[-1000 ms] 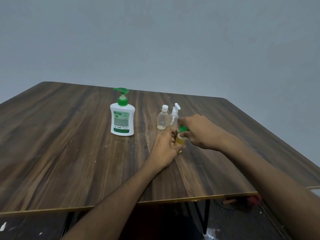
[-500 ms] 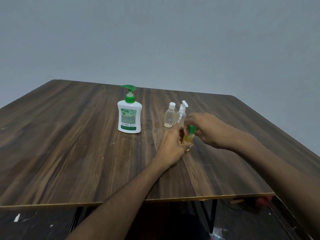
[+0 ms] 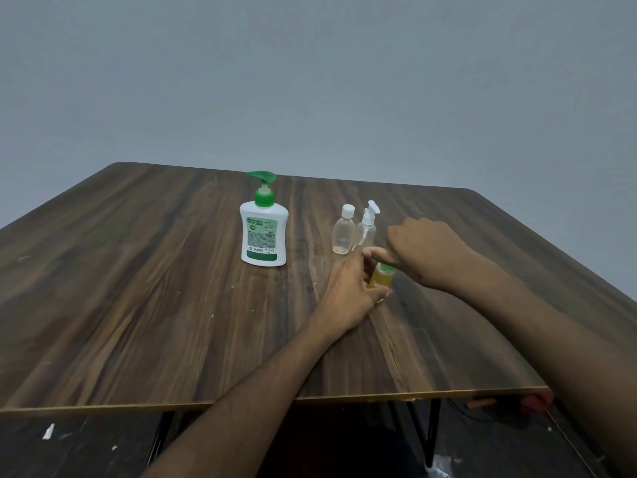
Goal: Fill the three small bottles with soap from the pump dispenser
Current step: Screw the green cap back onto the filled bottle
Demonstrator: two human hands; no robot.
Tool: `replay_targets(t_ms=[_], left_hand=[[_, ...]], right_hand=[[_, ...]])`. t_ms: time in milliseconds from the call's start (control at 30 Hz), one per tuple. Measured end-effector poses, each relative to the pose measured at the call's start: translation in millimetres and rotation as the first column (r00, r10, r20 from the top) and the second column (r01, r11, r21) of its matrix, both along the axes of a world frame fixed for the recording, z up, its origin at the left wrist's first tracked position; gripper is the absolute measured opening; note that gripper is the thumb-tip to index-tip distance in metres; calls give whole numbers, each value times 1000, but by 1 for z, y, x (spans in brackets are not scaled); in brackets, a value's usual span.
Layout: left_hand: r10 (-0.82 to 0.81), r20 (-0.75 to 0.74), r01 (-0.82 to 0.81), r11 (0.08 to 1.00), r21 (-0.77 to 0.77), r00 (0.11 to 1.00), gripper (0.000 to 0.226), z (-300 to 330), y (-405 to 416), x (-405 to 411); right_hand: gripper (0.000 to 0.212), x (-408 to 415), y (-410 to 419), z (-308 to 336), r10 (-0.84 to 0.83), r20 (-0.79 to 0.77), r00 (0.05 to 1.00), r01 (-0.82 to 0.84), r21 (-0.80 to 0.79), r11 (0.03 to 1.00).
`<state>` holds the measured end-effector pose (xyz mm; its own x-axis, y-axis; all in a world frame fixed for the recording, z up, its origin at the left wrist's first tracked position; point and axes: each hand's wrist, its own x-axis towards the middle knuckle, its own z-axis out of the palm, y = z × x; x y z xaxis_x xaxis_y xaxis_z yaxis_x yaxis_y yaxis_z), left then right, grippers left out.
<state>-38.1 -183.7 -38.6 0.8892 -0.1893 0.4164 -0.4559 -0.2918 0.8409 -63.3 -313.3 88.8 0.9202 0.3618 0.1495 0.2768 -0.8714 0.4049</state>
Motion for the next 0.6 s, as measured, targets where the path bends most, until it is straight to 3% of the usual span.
replay_targets(t_ms=[67, 133, 233, 367, 500, 600], left_hand=[[21, -8, -21, 1000, 13, 1000, 51, -3, 0, 2], [13, -18, -13, 1000, 5, 1000, 51, -3, 0, 3], [-12, -27, 12, 1000, 3, 1000, 51, 0, 1, 3], [-3, -25, 3, 1000, 11, 1000, 47, -1, 0, 2], [12, -13, -11, 1000, 19, 1000, 48, 0, 1, 1], [3, -2, -3, 1000, 29, 1000, 53, 3, 2, 0]], right_hand=[[45, 1, -8, -2, 82, -71, 994, -71, 138, 988], [20, 0, -14, 0, 189, -144, 971, -146, 265, 953], [23, -2, -18, 2, 268, -158, 950, -207, 321, 924], [7, -1, -22, -2, 203, -120, 972, -155, 325, 933], [43, 3, -15, -11, 6, -4, 1000, -5, 155, 988], [54, 0, -7, -11, -77, 75, 994, 69, 98, 993]])
